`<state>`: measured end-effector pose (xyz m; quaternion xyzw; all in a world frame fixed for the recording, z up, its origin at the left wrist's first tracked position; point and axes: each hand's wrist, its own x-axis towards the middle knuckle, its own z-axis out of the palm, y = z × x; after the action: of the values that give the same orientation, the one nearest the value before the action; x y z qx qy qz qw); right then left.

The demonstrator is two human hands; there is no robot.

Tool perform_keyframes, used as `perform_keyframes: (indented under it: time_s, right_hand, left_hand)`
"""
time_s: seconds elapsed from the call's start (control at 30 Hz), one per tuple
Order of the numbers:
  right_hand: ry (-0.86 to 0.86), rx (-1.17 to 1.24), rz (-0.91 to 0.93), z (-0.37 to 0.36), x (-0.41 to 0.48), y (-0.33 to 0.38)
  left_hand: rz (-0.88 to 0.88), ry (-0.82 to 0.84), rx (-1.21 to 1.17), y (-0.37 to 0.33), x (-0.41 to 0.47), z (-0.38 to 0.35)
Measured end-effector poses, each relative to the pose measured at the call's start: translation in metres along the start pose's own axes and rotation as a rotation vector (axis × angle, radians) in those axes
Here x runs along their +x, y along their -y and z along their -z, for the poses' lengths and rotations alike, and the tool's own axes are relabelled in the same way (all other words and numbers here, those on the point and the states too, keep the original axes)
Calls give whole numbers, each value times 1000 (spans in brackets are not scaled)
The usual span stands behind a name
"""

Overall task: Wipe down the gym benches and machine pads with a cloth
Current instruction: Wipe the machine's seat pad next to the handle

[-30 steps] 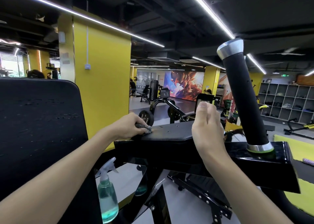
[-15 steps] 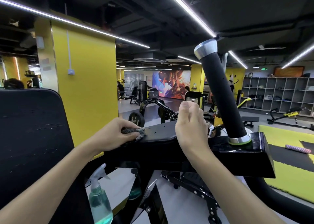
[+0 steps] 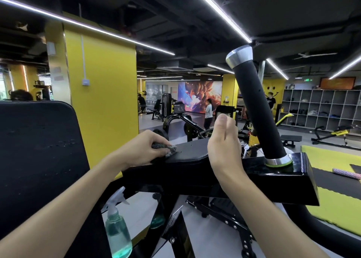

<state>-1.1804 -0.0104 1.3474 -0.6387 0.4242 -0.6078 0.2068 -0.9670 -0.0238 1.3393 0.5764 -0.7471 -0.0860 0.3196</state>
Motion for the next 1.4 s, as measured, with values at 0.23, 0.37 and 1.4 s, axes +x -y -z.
perform_keyframes:
  time_s: [0.23,0.37,1.4]
  right_hand:
    - [19,9,-4,-1,-1,-3]
    - [15,-14,12,-1,-1,-3]
    - [19,-112,53,-3,-1,-2]
  left_hand:
    - [88,-12,59,14,14,-2]
    - [13,-21,-18,2,21,-7]
    - [0,46,-8,11,88,-28]
